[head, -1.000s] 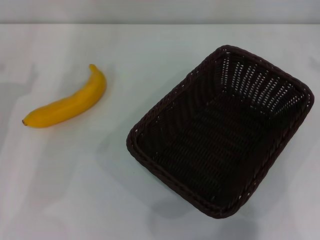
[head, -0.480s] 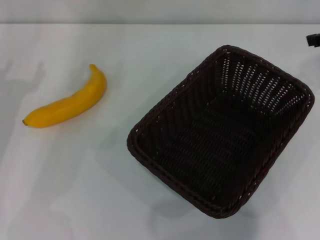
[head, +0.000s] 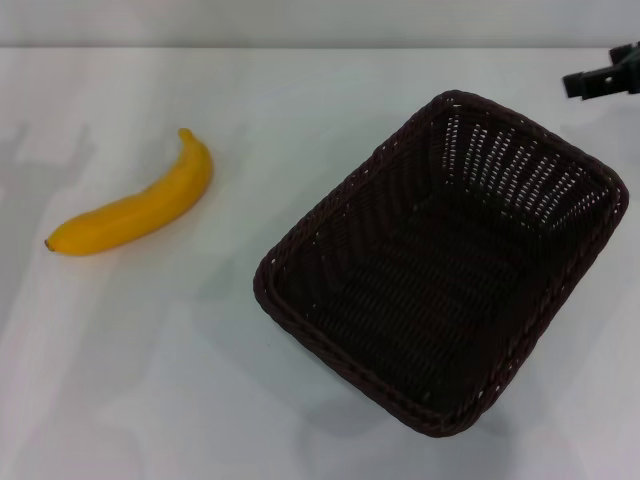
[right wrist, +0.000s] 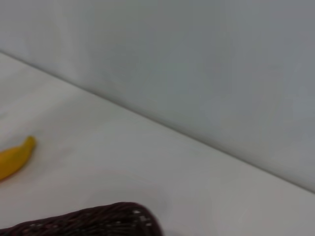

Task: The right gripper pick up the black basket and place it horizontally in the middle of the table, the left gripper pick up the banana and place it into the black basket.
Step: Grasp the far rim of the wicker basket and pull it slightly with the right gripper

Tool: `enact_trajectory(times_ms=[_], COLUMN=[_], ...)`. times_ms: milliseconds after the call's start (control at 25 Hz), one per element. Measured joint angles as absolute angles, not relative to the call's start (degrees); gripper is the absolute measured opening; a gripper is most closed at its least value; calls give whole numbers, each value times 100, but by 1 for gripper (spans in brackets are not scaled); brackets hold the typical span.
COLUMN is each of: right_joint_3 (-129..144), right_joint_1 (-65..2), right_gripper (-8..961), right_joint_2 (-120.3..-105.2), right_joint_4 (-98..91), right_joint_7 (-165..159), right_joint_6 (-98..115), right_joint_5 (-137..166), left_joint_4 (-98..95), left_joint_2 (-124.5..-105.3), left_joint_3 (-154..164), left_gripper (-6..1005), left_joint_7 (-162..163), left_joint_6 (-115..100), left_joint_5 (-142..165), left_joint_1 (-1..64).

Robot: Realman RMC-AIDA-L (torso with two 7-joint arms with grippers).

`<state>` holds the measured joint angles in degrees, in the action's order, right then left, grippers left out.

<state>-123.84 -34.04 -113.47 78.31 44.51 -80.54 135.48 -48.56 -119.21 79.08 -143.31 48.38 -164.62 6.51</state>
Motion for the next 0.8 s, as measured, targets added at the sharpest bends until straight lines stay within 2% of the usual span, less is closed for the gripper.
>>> enact_trajectory(times_ms=[240, 800], right_joint_3=[-12188, -12022], right_joint_1=[-3451, -3504], right_gripper=[759, 758], right_joint_2=[-11471, -11511], right_joint_4=[7688, 7316], right_joint_7=[4610, 4633], right_joint_6=[-8044, -7847], right_joint_5=[13547, 13463], left_joint_4=[-4813, -4918], left_joint_2=[-11928, -11922], left_joint_3=[7909, 7412], left_gripper=[880, 880], left_joint_7=[-14340, -14504], left_joint_6=[4846, 4908], left_joint_5=[-16462, -16481], left_joint_1=[645, 407])
